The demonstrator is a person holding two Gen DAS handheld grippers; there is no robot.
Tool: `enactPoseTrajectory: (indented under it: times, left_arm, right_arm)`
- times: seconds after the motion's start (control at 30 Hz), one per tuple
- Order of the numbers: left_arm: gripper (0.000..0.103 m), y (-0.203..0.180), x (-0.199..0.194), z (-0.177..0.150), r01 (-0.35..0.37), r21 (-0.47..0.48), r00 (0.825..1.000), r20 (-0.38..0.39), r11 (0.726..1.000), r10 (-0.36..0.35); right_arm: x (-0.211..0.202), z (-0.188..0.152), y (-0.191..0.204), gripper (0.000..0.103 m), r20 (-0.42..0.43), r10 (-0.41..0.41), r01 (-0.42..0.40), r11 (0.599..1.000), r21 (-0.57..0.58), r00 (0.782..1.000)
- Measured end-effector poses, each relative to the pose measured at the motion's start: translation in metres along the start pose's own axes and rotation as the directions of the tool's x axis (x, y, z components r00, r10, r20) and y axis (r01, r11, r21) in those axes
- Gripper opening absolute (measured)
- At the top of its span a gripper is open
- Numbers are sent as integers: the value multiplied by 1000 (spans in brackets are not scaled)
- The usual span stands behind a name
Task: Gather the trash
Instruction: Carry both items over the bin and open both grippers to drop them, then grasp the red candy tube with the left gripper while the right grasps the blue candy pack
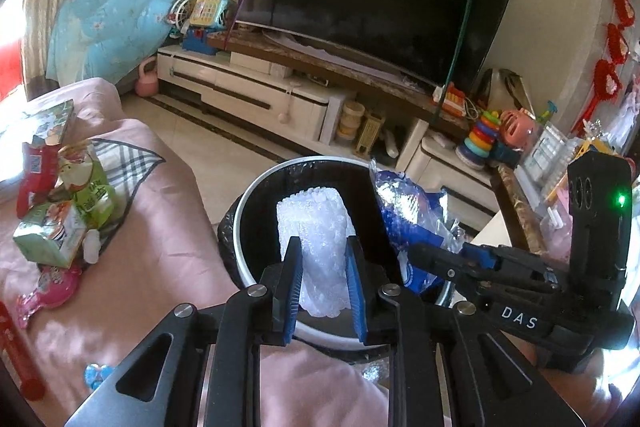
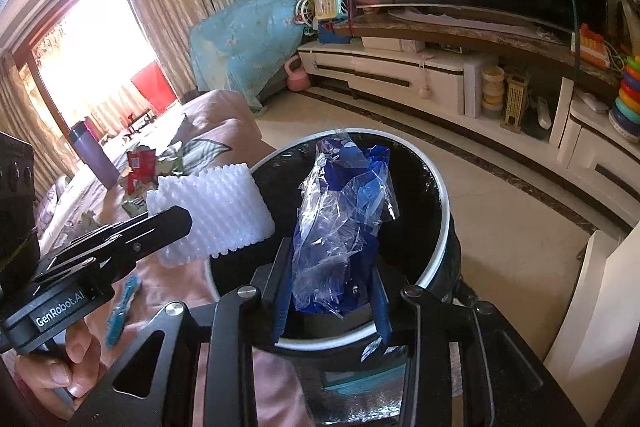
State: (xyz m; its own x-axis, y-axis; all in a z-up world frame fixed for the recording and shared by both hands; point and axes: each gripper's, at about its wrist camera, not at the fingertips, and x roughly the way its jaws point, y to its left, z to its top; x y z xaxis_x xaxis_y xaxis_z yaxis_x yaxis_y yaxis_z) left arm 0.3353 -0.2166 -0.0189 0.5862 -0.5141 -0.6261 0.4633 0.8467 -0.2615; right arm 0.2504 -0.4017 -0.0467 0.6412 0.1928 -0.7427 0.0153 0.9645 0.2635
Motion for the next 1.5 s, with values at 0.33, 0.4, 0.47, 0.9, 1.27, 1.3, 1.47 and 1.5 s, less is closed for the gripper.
enactPoseTrajectory:
  times: [0.33,0.4,0.47,0.9,1.27,1.3,1.47,1.5]
  left_arm:
    - [58,-1,-2,-5,-27,-17,999,-17,999,27]
    - [63,2,-8,-10,-30,-20,999,-12,999,30]
    - [65,5,-16,-17,-43,-29,999,-12,999,43]
    - [66,43,-100,-69,-124,-126,992,2,984,126]
    - [66,77,-174,-113,-206,-235,976,25,950,218]
    - [66,82,-177,-114,-216,-243,974,19,946,227]
    - [66,97,-200,-124,-242,-293,966,20,925,259]
    - [66,101,-203,-125,-243,-302,965,21,922,262]
  right_arm:
    - [4,4,-9,68,-14,-6,6,1000,8,1000]
    - [0,3,-9,71,-5,-4,4,1000,14,1000]
    - [-4,1,-8,75,5,1,-1,1000,22,1000]
    - [-33,-31,36,98,97,77,-85,993,76,992]
    - [-23,-59,92,98,60,143,-147,987,59,988]
    - [-23,-62,97,98,55,146,-149,988,52,988]
    - [-14,-76,128,98,10,166,-166,986,6,986]
    - [-12,-78,132,98,2,169,-169,986,-3,986]
